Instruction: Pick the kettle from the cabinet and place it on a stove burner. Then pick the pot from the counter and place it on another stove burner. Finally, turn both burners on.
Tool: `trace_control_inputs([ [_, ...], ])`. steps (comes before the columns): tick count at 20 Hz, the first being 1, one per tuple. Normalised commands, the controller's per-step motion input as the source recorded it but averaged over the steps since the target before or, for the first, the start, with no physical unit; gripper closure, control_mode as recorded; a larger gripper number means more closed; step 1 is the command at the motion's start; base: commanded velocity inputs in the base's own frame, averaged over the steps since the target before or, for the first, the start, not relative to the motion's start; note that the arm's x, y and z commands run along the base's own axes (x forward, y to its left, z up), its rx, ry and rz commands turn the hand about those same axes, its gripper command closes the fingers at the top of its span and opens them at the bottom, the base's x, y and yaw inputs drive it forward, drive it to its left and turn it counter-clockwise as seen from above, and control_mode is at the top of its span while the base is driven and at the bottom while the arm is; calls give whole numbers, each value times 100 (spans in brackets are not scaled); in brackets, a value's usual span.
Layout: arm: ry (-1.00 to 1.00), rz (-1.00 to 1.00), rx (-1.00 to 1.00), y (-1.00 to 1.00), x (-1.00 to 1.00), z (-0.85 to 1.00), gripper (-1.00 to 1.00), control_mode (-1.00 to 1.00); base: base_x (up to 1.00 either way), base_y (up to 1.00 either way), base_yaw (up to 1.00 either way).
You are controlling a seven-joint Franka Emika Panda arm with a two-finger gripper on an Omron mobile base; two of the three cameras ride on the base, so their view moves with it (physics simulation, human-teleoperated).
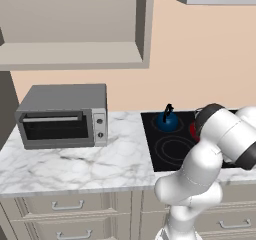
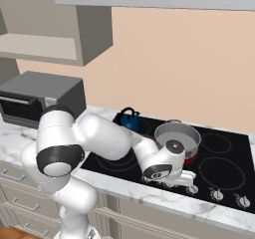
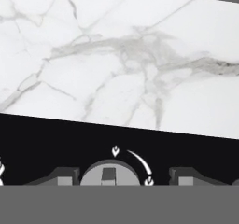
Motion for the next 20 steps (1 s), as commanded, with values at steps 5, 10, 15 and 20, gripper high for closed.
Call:
trace_control_inputs([
  [5, 0, 0, 0, 17, 21, -15, 100, -100, 0, 0, 0],
  [10, 2, 0, 0, 15, 5, -15, 100, -100, 0, 0, 0],
  [15, 0, 7, -3, 25, 2, -25, 100, -100, 0, 0, 0],
  [20, 0, 14, -5, 37, 0, -24, 100, -100, 0, 0, 0],
])
